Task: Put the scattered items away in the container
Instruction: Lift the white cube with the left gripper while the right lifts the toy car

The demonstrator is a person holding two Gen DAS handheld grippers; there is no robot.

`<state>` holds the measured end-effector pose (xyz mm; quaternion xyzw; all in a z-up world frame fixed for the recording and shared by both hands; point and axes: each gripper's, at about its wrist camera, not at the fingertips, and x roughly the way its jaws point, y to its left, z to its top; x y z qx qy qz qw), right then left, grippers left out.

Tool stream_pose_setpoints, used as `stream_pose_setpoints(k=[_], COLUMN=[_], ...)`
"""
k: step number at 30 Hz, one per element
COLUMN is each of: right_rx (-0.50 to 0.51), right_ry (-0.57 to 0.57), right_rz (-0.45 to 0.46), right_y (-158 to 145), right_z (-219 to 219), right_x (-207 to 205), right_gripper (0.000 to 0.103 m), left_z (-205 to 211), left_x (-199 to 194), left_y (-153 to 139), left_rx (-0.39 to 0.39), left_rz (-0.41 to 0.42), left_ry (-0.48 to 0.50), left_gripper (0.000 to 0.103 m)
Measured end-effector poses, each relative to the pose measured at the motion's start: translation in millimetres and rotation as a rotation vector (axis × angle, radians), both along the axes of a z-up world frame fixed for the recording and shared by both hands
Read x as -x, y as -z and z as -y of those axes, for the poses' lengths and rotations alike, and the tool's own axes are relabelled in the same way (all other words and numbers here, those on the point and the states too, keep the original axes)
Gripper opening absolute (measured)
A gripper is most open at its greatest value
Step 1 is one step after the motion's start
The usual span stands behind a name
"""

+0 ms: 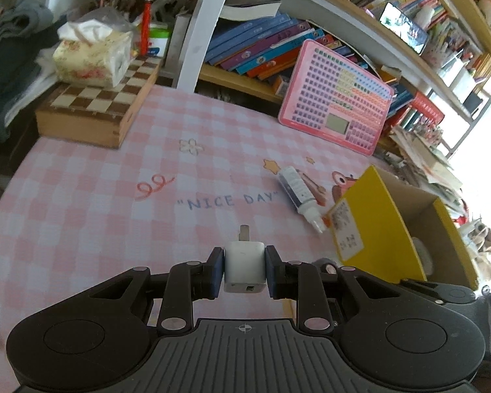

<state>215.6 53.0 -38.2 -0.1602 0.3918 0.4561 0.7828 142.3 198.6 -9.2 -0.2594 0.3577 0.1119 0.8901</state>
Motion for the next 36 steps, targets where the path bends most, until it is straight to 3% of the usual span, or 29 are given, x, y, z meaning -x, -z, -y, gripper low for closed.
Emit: stream_pose_setpoints(k=[7,26,36], right_rx=[-0.008,-0.043,-0.050], right_ry=[-0.002,-0.027,0.021], right_rz=[-0.004,0.037,0.027], right_y=[-14,-34,-38], right_z=[22,53,82], right_x=[24,102,130], right_gripper=[0.042,0.041,0.041], left_z=[13,41,59], left_x=[36,122,150], left_y=[-5,-22,-23], left_rx=[0.059,0.095,0.120], left_rz=[0.033,0.120,0.138], left_ry=[-0.011,-0.017,0.030], left_gripper=[0.025,0.025,0.025])
